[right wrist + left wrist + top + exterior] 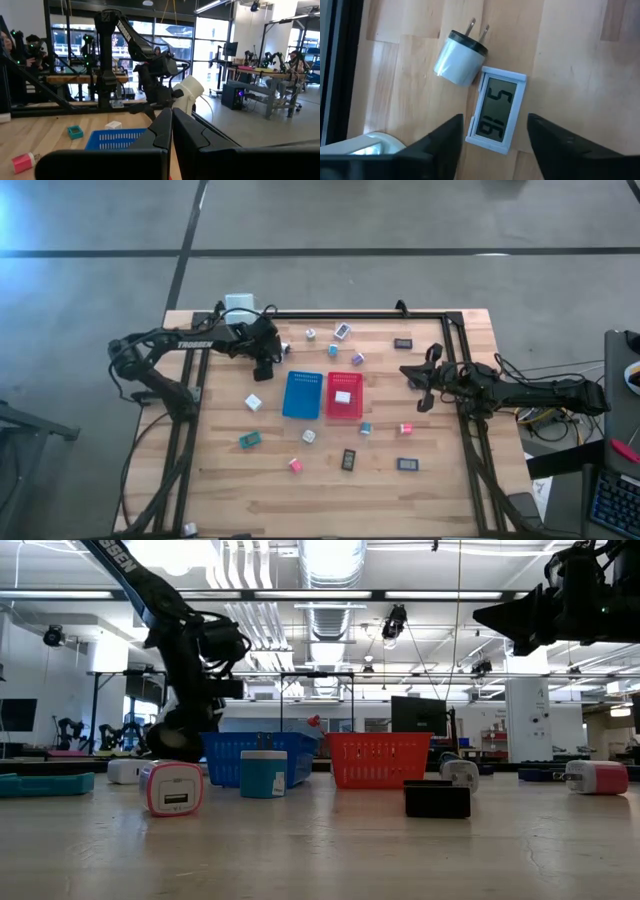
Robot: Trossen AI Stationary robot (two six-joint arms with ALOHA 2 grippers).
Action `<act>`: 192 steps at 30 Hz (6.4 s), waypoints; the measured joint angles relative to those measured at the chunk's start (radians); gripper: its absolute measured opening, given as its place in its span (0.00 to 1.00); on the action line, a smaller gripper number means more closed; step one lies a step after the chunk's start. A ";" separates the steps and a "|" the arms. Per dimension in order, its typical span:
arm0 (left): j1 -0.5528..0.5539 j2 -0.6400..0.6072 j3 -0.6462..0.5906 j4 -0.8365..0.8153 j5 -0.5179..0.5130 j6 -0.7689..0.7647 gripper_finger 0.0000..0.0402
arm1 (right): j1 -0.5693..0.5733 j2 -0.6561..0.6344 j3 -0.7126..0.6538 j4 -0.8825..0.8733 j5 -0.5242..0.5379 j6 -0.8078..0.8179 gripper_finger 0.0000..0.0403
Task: Pick & Place Office items
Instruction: Put the white digital clock into the blue bin
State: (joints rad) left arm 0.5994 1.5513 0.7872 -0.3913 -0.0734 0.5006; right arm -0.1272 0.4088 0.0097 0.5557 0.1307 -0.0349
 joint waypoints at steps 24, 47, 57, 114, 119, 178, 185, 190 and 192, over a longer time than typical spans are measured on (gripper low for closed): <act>-0.014 0.278 0.258 -0.283 0.004 0.125 0.71 | 0.000 0.000 0.000 0.001 0.000 0.001 0.02; -0.018 0.298 0.305 -0.317 0.033 0.158 0.35 | 0.000 0.000 0.000 -0.005 0.000 0.001 0.02; -0.042 0.127 0.297 -0.369 -0.005 0.109 0.35 | 0.000 0.000 0.000 -0.005 0.000 0.014 0.02; -0.144 -0.946 -0.329 0.312 0.287 -0.296 0.35 | 0.000 0.000 0.000 0.001 0.001 0.035 0.02; -0.144 -1.010 -0.382 0.348 0.349 -0.333 0.35 | 0.000 0.000 0.000 0.001 0.001 0.035 0.02; -0.187 -1.125 -0.782 0.819 0.447 -0.359 0.35 | 0.000 0.000 0.000 0.035 0.002 -0.028 0.02; -0.187 -1.125 -0.782 0.825 0.447 -0.359 0.36 | 0.000 0.000 0.000 0.033 0.002 -0.020 0.02; -0.187 -1.125 -0.782 0.826 0.446 -0.351 0.35 | 0.000 0.000 0.000 0.033 0.002 -0.018 0.02; -0.187 -1.125 -0.782 0.826 0.446 -0.351 0.36 | 0.000 0.000 0.000 0.033 0.002 -0.018 0.02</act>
State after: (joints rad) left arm 0.4122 0.4267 0.0055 0.4347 0.3729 0.1493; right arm -0.1272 0.4084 0.0093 0.5884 0.1326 -0.0526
